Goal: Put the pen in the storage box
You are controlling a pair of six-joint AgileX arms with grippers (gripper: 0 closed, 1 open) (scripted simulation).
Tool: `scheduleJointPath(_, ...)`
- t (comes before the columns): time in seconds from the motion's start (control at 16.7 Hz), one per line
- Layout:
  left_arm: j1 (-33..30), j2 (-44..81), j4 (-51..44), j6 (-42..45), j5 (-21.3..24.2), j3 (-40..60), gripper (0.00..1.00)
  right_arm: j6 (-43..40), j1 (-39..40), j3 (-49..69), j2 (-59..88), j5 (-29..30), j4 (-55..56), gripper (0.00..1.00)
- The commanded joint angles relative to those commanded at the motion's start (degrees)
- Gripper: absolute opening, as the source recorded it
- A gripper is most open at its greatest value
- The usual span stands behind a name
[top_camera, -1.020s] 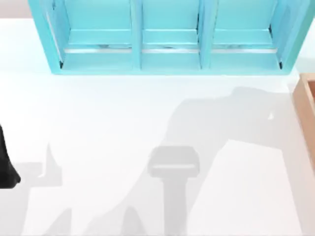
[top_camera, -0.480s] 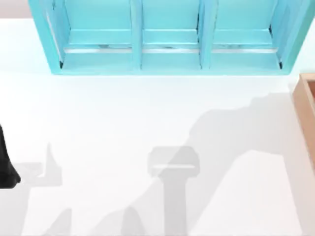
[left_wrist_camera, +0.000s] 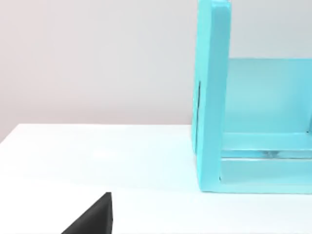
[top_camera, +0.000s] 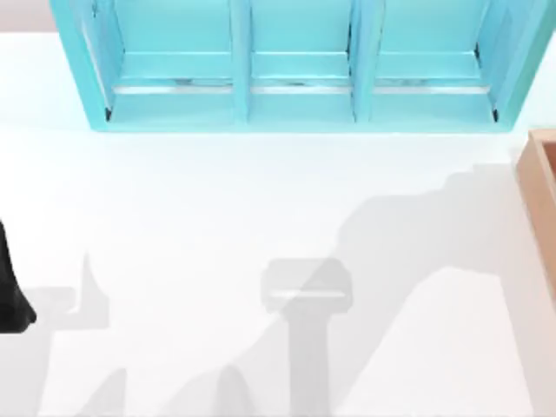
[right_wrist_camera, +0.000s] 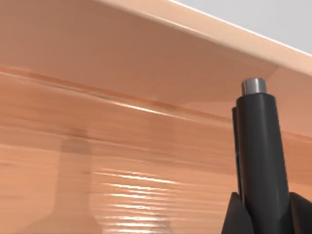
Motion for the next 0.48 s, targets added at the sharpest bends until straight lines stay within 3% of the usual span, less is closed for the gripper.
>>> scheduleJointPath(0.48,0.0,0.0,0.0,0.0,0.0,0.0,1.0,0.0,0.0,0.0,0.0,0.0,0.0,0.83)
